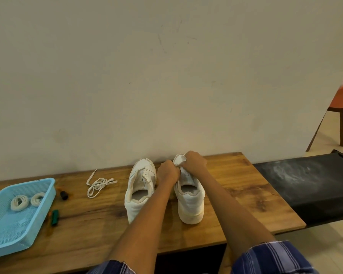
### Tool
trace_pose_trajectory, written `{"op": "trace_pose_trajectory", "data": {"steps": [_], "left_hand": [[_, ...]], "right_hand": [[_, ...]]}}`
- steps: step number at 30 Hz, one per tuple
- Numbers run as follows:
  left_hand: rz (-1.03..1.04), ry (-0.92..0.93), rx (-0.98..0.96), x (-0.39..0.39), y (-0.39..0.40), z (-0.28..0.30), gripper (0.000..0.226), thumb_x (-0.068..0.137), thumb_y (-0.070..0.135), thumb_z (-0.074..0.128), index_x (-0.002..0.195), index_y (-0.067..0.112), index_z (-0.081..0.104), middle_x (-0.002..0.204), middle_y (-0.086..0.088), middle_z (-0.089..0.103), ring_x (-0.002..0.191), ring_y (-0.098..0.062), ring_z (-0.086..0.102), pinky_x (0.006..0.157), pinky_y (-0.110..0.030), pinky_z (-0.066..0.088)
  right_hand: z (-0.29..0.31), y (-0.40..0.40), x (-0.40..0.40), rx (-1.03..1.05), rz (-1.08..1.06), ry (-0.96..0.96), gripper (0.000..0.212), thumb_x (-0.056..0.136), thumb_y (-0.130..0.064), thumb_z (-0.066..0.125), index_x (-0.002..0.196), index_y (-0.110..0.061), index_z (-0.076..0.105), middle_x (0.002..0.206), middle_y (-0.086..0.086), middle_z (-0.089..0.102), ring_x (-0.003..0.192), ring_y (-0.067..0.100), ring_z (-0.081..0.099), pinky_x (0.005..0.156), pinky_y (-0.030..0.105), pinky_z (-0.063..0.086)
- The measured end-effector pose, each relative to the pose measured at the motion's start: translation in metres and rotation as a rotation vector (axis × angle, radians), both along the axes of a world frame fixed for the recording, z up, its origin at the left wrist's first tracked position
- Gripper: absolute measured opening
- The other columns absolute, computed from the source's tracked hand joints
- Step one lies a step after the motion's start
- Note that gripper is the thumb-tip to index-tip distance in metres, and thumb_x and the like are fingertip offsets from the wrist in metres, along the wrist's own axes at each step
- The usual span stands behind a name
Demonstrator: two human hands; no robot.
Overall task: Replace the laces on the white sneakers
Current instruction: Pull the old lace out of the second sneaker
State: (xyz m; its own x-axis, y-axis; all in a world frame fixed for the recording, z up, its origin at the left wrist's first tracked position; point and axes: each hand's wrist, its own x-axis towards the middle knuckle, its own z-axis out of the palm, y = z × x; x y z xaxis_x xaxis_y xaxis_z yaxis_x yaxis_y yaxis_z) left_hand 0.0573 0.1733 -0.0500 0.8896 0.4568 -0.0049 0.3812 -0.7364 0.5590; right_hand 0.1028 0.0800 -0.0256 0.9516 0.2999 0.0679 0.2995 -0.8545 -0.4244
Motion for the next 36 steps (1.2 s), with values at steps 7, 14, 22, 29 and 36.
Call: {"op": "trace_pose_trajectory", "data": {"steps": [7,14,22,29,36], "left_hand": [[0.002,0.015,0.006,0.002,-0.005,-0.001,0.029,0.089,0.023,0.053,0.098,-0.001,0.066,0.1,-0.017,0.068,0.092,-0.032,0.064,0.066,-0.033,0.044],[0.013,0.024,0.037,0.005,-0.006,-0.001,0.027,0.092,0.025,0.05,0.101,0.007,0.069,0.101,-0.011,0.069,0.092,-0.027,0.064,0.064,-0.029,0.042],[0.025,0.017,0.017,0.004,-0.007,0.0,0.028,0.094,0.024,0.049,0.109,0.008,0.066,0.108,-0.012,0.067,0.098,-0.029,0.063,0.075,-0.034,0.048],[0.042,0.001,-0.033,0.002,-0.008,0.001,0.027,0.091,0.024,0.052,0.105,0.007,0.068,0.105,-0.013,0.068,0.097,-0.03,0.063,0.073,-0.033,0.047],[0.051,0.019,-0.041,0.003,-0.01,0.002,0.027,0.091,0.024,0.053,0.101,0.004,0.068,0.101,-0.013,0.069,0.093,-0.029,0.064,0.067,-0.031,0.044]], "right_hand": [[-0.008,-0.024,-0.004,1.221,-0.647,0.368,0.012,0.082,-0.011,0.067,0.074,-0.006,0.059,0.066,0.003,0.056,0.064,0.02,0.055,0.06,0.033,0.047],[-0.005,-0.016,0.003,0.768,-0.243,0.129,0.019,0.079,-0.012,0.06,0.064,-0.011,0.048,0.063,0.002,0.047,0.06,0.018,0.042,0.054,0.028,0.032],[0.003,0.006,-0.014,-0.117,-0.038,-0.095,0.017,0.091,-0.015,0.05,0.105,-0.012,0.06,0.107,0.006,0.066,0.1,0.024,0.064,0.073,0.027,0.043],[0.001,0.006,-0.019,-0.157,-0.071,-0.108,0.021,0.093,-0.007,0.046,0.109,-0.008,0.06,0.113,0.008,0.064,0.104,0.024,0.062,0.077,0.027,0.045],[-0.013,-0.007,-0.018,0.393,-0.281,-0.056,0.012,0.087,-0.004,0.049,0.099,-0.002,0.05,0.092,0.01,0.053,0.08,0.021,0.047,0.066,0.028,0.034]]}}
